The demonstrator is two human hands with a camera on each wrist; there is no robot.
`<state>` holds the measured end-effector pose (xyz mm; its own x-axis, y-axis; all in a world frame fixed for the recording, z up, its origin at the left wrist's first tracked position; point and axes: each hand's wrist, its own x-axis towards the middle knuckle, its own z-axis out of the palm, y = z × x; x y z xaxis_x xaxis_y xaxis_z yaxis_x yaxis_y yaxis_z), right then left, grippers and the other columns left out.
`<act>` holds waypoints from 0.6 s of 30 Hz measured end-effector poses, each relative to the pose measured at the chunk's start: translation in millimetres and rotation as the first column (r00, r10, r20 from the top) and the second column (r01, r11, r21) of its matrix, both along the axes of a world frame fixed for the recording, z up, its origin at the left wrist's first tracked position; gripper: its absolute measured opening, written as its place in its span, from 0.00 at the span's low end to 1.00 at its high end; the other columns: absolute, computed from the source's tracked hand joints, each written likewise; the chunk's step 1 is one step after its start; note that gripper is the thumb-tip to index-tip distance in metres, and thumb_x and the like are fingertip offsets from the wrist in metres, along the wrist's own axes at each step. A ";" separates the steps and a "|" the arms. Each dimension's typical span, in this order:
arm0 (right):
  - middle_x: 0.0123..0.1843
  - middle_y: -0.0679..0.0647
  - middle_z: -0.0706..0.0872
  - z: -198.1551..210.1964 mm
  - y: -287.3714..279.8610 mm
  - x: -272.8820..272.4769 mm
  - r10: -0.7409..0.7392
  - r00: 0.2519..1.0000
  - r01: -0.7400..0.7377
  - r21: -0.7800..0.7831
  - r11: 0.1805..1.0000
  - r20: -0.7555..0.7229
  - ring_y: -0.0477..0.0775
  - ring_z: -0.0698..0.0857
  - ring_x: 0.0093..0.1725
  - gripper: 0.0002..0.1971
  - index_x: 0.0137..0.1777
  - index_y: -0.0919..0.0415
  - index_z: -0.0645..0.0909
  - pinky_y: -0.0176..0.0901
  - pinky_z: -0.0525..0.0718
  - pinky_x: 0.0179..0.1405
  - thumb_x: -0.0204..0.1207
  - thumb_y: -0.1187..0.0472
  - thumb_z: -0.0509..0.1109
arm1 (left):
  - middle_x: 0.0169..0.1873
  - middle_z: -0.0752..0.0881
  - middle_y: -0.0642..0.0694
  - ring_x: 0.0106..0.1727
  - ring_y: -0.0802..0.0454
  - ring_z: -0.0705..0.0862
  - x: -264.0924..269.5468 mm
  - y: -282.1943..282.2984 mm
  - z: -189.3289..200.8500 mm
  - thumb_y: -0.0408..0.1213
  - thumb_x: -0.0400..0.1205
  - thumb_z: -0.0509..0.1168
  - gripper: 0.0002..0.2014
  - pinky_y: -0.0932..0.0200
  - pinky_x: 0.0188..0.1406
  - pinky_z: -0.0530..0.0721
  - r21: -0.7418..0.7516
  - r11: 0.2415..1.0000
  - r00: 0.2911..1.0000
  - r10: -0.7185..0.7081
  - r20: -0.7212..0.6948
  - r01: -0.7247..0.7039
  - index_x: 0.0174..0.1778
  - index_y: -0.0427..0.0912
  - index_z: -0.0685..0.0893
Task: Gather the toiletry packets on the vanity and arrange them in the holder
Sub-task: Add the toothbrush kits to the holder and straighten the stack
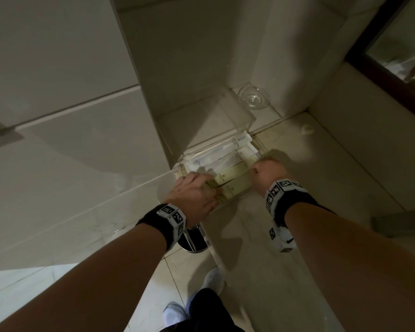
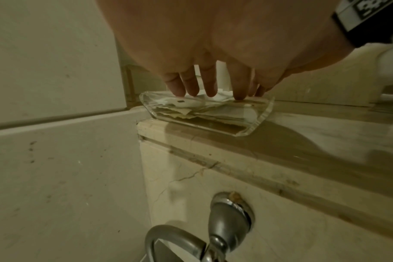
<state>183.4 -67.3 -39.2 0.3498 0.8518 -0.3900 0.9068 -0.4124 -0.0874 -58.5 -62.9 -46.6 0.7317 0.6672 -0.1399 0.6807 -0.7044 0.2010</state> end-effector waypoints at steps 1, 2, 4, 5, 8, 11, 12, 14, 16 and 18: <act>0.41 0.59 0.81 -3.1 0.3 1.4 -0.004 1.000 0.004 -0.008 1.000 -0.015 0.58 0.81 0.36 0.27 0.50 0.67 0.81 0.43 0.79 0.40 0.71 0.49 0.46 | 0.78 0.69 0.54 0.76 0.48 0.66 -0.2 -0.3 -0.4 0.59 0.83 0.57 0.21 0.45 0.73 0.67 0.003 1.000 1.000 0.004 -0.008 -0.004 0.73 0.65 0.77; 0.40 0.57 0.80 -4.8 -0.1 3.2 0.002 1.000 -0.002 -0.015 1.000 -0.018 0.56 0.80 0.35 0.28 0.49 0.67 0.81 0.43 0.78 0.38 0.69 0.49 0.45 | 0.79 0.68 0.54 0.76 0.48 0.65 -0.4 -0.5 -0.2 0.59 0.83 0.57 0.22 0.45 0.73 0.67 0.009 1.000 1.000 0.007 -0.017 -0.007 0.73 0.65 0.76; 0.39 0.56 0.80 -2.0 -4.2 5.6 0.020 1.000 -0.020 -0.003 1.000 -0.021 0.54 0.80 0.35 0.26 0.47 0.65 0.81 0.42 0.75 0.35 0.71 0.48 0.45 | 0.78 0.68 0.53 0.77 0.47 0.65 -0.5 -1.8 1.1 0.59 0.82 0.58 0.22 0.46 0.74 0.67 0.015 1.000 1.000 0.008 -0.019 -0.008 0.73 0.65 0.77; 0.41 0.56 0.80 0.1 -6.4 6.7 0.023 1.000 -0.023 0.008 1.000 -0.015 0.55 0.80 0.36 0.24 0.47 0.64 0.81 0.41 0.74 0.36 0.74 0.48 0.47 | 0.78 0.68 0.52 0.76 0.46 0.65 0.1 -2.8 1.9 0.58 0.82 0.59 0.21 0.45 0.74 0.67 0.020 1.000 1.000 -0.005 -0.009 0.006 0.72 0.66 0.77; 0.44 0.58 0.80 5.1 -14.0 9.0 0.054 0.998 -0.055 0.041 0.998 0.024 0.58 0.82 0.39 0.18 0.41 0.59 0.79 0.43 0.77 0.40 0.83 0.52 0.52 | 0.77 0.69 0.52 0.76 0.45 0.67 2.5 -5.7 5.9 0.58 0.82 0.59 0.16 0.43 0.73 0.67 0.035 0.994 0.995 -0.101 -0.006 0.101 0.65 0.69 0.81; 0.41 0.59 0.82 5.9 -19.3 8.7 0.091 0.994 -0.094 0.039 0.995 0.060 0.58 0.83 0.37 0.20 0.37 0.59 0.77 0.45 0.81 0.40 0.84 0.52 0.50 | 0.78 0.66 0.53 0.77 0.46 0.63 2.5 -6.1 7.3 0.59 0.82 0.56 0.16 0.42 0.74 0.64 0.020 0.991 0.990 -0.132 -0.039 0.133 0.63 0.70 0.82; 0.38 0.58 0.83 6.3 -21.3 7.9 0.093 0.993 -0.096 0.032 0.995 0.069 0.57 0.83 0.35 0.21 0.37 0.59 0.78 0.44 0.81 0.38 0.84 0.52 0.50 | 0.78 0.66 0.53 0.77 0.47 0.63 2.3 -6.0 6.9 0.60 0.82 0.55 0.16 0.42 0.75 0.64 0.028 0.991 0.990 -0.133 -0.046 0.135 0.63 0.70 0.82; 0.35 0.57 0.84 7.0 -25.8 5.7 0.105 0.991 -0.107 0.029 0.994 0.078 0.55 0.82 0.33 0.21 0.37 0.59 0.79 0.43 0.80 0.36 0.84 0.53 0.50 | 0.79 0.65 0.54 0.77 0.47 0.63 2.2 -6.2 5.1 0.61 0.83 0.54 0.17 0.43 0.74 0.63 0.038 0.990 0.989 -0.137 -0.045 0.139 0.63 0.71 0.82; 0.33 0.57 0.83 8.3 -30.6 4.7 0.105 0.991 -0.108 0.036 0.993 0.088 0.54 0.82 0.32 0.21 0.36 0.59 0.80 0.42 0.79 0.35 0.84 0.54 0.50 | 0.79 0.66 0.54 0.77 0.48 0.63 1.1 -5.5 4.6 0.62 0.83 0.53 0.18 0.43 0.74 0.63 0.026 0.991 0.991 -0.131 -0.032 0.131 0.63 0.70 0.82; 0.33 0.56 0.83 13.8 -33.9 0.0 0.097 0.992 -0.100 0.033 0.994 0.078 0.56 0.83 0.34 0.21 0.37 0.59 0.79 0.43 0.81 0.39 0.84 0.54 0.51 | 0.79 0.66 0.54 0.77 0.48 0.63 -2.4 -4.6 6.4 0.62 0.84 0.53 0.18 0.43 0.74 0.63 0.010 0.992 0.992 -0.124 -0.028 0.124 0.63 0.68 0.83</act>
<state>183.4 -101.3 -25.3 0.2911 0.8970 -0.3327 0.9475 -0.3185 -0.0298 -60.9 -67.5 -40.2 0.8047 0.5735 -0.1535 0.5933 -0.7857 0.1752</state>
